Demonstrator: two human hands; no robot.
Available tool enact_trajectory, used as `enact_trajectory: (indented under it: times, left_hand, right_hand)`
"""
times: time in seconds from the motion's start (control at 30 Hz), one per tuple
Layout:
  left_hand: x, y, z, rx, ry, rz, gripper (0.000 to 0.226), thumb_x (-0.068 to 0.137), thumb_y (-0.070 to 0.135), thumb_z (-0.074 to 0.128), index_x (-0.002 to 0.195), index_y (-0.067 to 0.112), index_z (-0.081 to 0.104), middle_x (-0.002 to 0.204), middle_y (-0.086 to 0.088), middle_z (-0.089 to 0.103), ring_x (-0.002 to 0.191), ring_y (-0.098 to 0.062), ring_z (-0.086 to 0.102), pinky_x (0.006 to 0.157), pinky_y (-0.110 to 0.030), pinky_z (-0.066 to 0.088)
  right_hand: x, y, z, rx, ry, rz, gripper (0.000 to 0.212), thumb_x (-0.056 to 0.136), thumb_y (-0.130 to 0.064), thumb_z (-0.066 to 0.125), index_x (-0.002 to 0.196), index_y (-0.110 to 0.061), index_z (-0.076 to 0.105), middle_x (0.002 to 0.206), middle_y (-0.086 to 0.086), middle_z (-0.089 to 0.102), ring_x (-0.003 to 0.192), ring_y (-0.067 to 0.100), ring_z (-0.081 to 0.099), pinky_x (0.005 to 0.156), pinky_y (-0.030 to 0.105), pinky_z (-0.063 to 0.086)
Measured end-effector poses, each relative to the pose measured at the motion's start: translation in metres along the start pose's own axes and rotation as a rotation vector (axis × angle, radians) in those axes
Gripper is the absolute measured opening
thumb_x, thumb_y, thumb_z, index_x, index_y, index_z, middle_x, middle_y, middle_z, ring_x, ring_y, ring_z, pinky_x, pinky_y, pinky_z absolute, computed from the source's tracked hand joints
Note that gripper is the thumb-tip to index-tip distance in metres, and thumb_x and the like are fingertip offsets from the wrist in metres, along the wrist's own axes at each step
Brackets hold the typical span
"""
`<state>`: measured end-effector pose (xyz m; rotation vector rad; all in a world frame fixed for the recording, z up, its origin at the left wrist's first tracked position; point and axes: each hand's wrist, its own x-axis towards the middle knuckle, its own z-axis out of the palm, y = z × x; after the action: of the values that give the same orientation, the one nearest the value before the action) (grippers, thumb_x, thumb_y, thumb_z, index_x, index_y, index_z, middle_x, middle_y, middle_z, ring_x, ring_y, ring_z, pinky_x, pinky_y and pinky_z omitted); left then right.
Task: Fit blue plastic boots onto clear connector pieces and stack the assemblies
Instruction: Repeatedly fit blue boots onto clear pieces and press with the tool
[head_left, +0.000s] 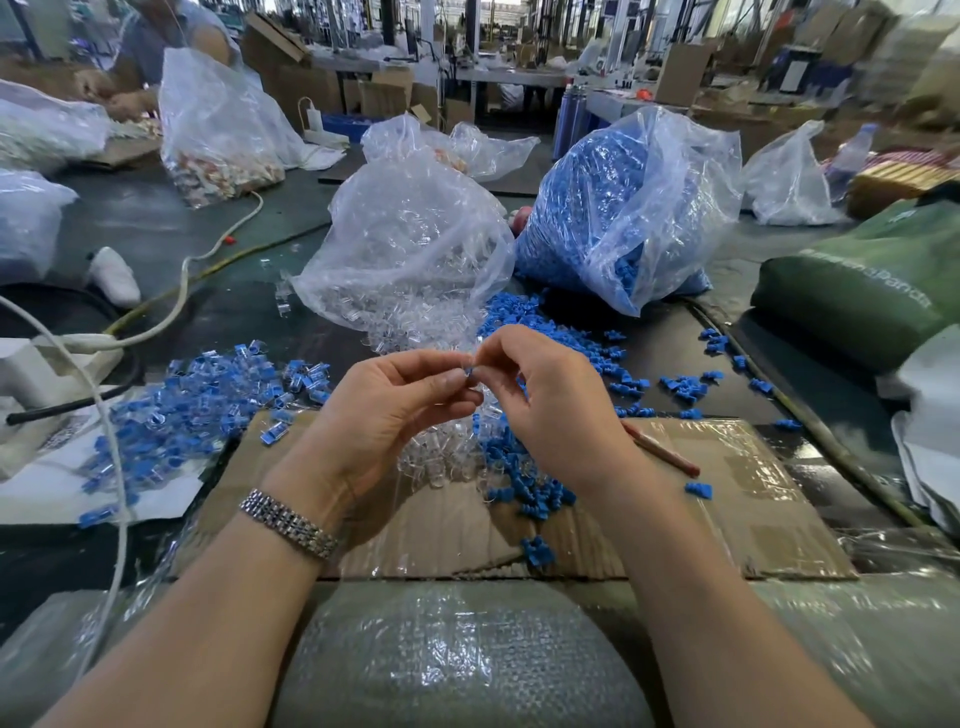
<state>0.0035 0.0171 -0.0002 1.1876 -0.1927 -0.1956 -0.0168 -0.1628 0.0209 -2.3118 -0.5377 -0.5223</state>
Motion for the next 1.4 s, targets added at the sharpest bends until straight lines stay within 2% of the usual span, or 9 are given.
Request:
enact_trajectory:
  times: [0.17, 0.3, 0.37, 0.43, 0.67, 0.9, 1.17, 1.3, 1.4]
  left_hand:
    - [0.001, 0.007, -0.013, 0.060, 0.046, -0.004, 0.015, 0.085, 0.002, 0.070, 0.099, 0.001, 0.076, 0.094, -0.016, 0.075, 0.085, -0.026, 0.072, 0.076, -0.027, 0.059]
    - [-0.001, 0.018, -0.038, 0.658, 0.600, 0.066, 0.013, 0.090, 0.007, 0.063, 0.087, 0.017, 0.071, 0.084, -0.005, 0.072, 0.085, -0.022, 0.068, 0.070, -0.028, 0.053]
    - [-0.004, 0.022, -0.046, 1.027, 0.847, 0.132, 0.012, 0.086, 0.010, 0.063, 0.085, 0.021, 0.067, 0.100, -0.009, 0.067, 0.097, -0.029, 0.063, 0.079, -0.037, 0.049]
    - [-0.007, 0.022, -0.047, 1.248, 0.916, 0.189, 0.015, 0.084, 0.010, 0.065, 0.093, 0.021, 0.068, 0.112, -0.014, 0.059, 0.109, -0.036, 0.054, 0.096, -0.048, 0.045]
    - [0.000, 0.009, -0.035, 1.352, 0.280, -0.085, 0.026, 0.085, 0.011, 0.072, 0.109, 0.019, 0.076, 0.103, -0.002, 0.071, 0.088, -0.017, 0.062, 0.088, -0.033, 0.052]
    - [0.003, 0.001, -0.027, 1.420, 0.182, 0.052, 0.031, 0.088, 0.016, 0.071, 0.118, 0.025, 0.074, 0.097, 0.007, 0.059, 0.083, -0.010, 0.054, 0.083, -0.025, 0.044]
    - [0.003, -0.001, -0.022, 1.317, 0.296, 0.138, 0.015, 0.086, 0.017, 0.080, 0.095, 0.026, 0.074, 0.085, 0.011, 0.070, 0.080, -0.008, 0.065, 0.080, -0.033, 0.055]
    - [0.004, 0.005, -0.025, 0.913, 0.360, 0.086, 0.017, 0.088, 0.007, 0.076, 0.098, 0.019, 0.071, 0.084, -0.002, 0.073, 0.070, -0.018, 0.073, 0.065, -0.027, 0.059]
    - [0.000, 0.012, -0.019, 0.504, 0.257, -0.031, 0.019, 0.088, -0.001, 0.071, 0.103, 0.011, 0.074, 0.085, -0.008, 0.075, 0.074, -0.020, 0.074, 0.069, -0.026, 0.062]
  right_hand:
    - [0.005, 0.011, -0.005, 0.071, 0.000, 0.096, 0.011, 0.098, -0.017, 0.067, 0.109, -0.016, 0.071, 0.094, -0.008, 0.070, 0.083, 0.008, 0.063, 0.082, 0.033, 0.056]
    - [0.006, 0.033, -0.023, -0.029, 0.114, 0.300, 0.009, 0.098, -0.017, 0.066, 0.100, -0.023, 0.072, 0.090, -0.010, 0.070, 0.081, 0.009, 0.064, 0.080, 0.032, 0.055]
    - [0.005, 0.039, -0.026, -0.142, -0.003, 0.372, 0.009, 0.097, -0.020, 0.067, 0.095, -0.027, 0.071, 0.087, -0.013, 0.069, 0.081, 0.009, 0.063, 0.076, 0.031, 0.052]
    - [0.004, 0.038, -0.023, -0.242, -0.133, 0.393, 0.008, 0.096, -0.023, 0.067, 0.094, -0.030, 0.071, 0.088, -0.013, 0.069, 0.084, 0.010, 0.063, 0.076, 0.031, 0.050]
    - [0.005, 0.033, -0.014, -0.565, -0.386, 0.309, 0.029, 0.102, -0.017, 0.055, 0.125, -0.029, 0.067, 0.125, -0.001, 0.060, 0.124, 0.025, 0.050, 0.104, 0.047, 0.043]
    - [0.007, 0.030, -0.008, -0.626, -0.398, 0.252, 0.023, 0.101, -0.013, 0.057, 0.112, -0.025, 0.072, 0.113, 0.001, 0.061, 0.115, 0.024, 0.050, 0.093, 0.041, 0.049]
    - [0.008, 0.025, -0.008, -0.550, -0.368, 0.313, 0.023, 0.096, -0.004, 0.055, 0.103, -0.022, 0.067, 0.107, 0.003, 0.068, 0.101, 0.027, 0.060, 0.086, 0.041, 0.052]
    - [0.007, 0.029, -0.011, -0.527, -0.282, 0.298, 0.009, 0.099, -0.015, 0.059, 0.102, -0.020, 0.066, 0.103, 0.002, 0.068, 0.098, 0.026, 0.062, 0.084, 0.039, 0.052]
    - [0.007, 0.031, -0.013, -0.273, -0.066, 0.312, 0.004, 0.098, -0.018, 0.065, 0.100, -0.018, 0.069, 0.095, -0.003, 0.069, 0.087, 0.016, 0.063, 0.079, 0.031, 0.053]
